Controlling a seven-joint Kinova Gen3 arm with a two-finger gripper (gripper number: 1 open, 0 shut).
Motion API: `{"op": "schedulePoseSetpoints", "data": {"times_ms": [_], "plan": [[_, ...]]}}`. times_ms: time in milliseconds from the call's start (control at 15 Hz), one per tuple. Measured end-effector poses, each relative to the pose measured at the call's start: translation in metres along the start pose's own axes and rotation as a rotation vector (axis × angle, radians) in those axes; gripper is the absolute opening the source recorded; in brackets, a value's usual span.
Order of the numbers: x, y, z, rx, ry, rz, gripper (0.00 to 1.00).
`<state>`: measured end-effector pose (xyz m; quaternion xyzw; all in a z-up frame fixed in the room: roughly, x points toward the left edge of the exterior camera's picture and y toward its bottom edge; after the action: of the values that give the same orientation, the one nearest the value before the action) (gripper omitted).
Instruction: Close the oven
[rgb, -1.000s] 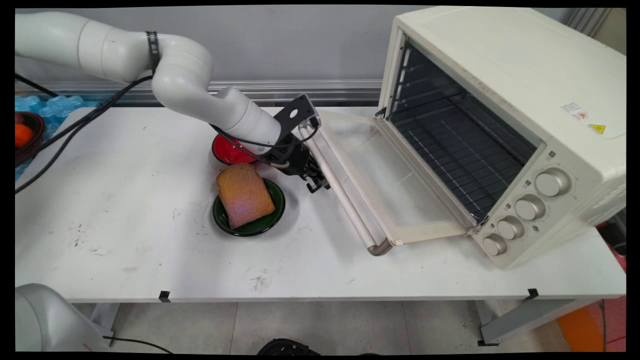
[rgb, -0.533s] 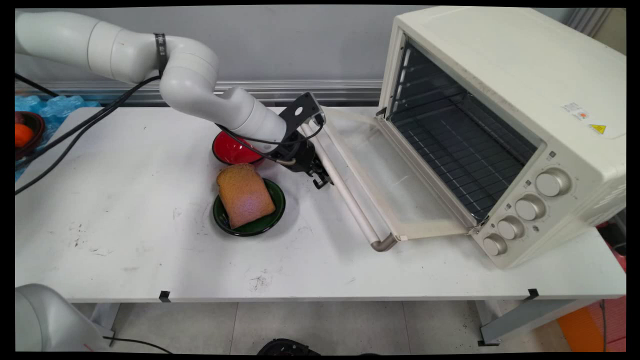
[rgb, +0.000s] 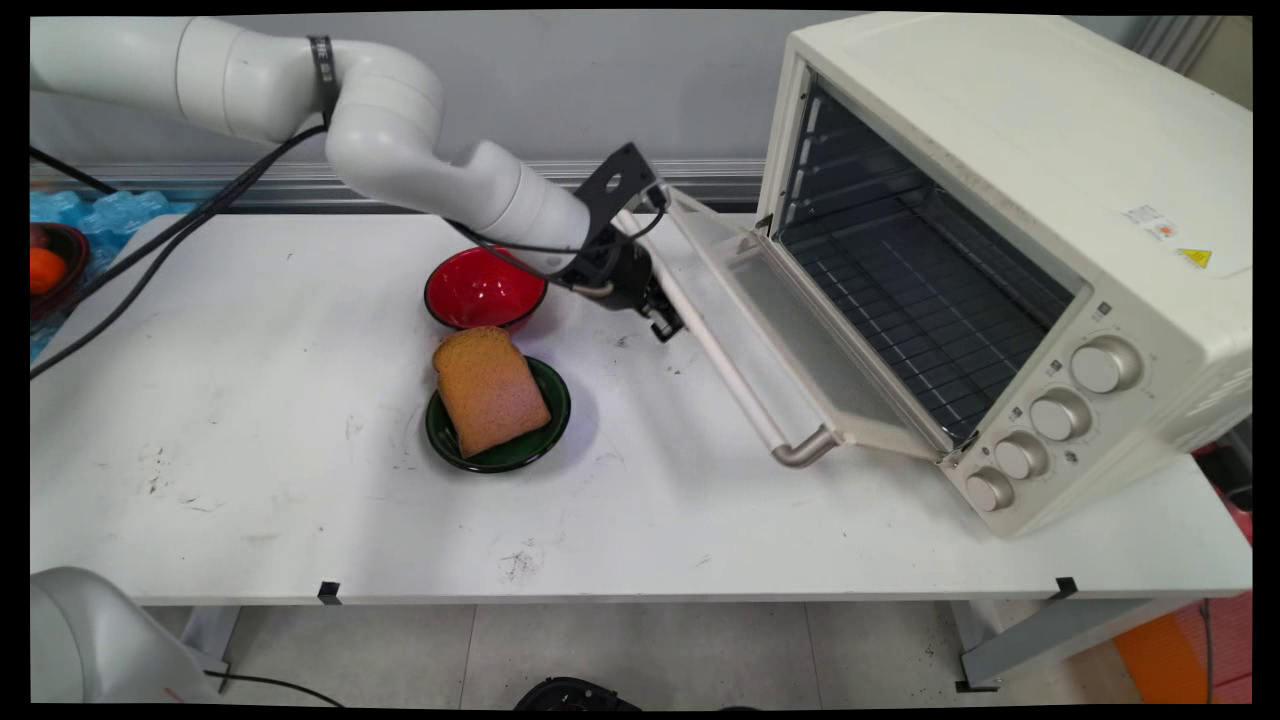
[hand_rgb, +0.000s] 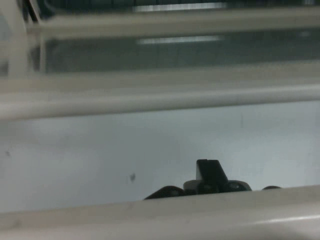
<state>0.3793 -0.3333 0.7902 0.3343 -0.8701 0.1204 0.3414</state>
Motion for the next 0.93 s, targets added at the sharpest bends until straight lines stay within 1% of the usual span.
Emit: {"op": "schedulePoseSetpoints", "data": {"times_ms": [933], "plan": [[0.084,-0.005,-0.017,0.028,0.186,0.039,0.00]]}}
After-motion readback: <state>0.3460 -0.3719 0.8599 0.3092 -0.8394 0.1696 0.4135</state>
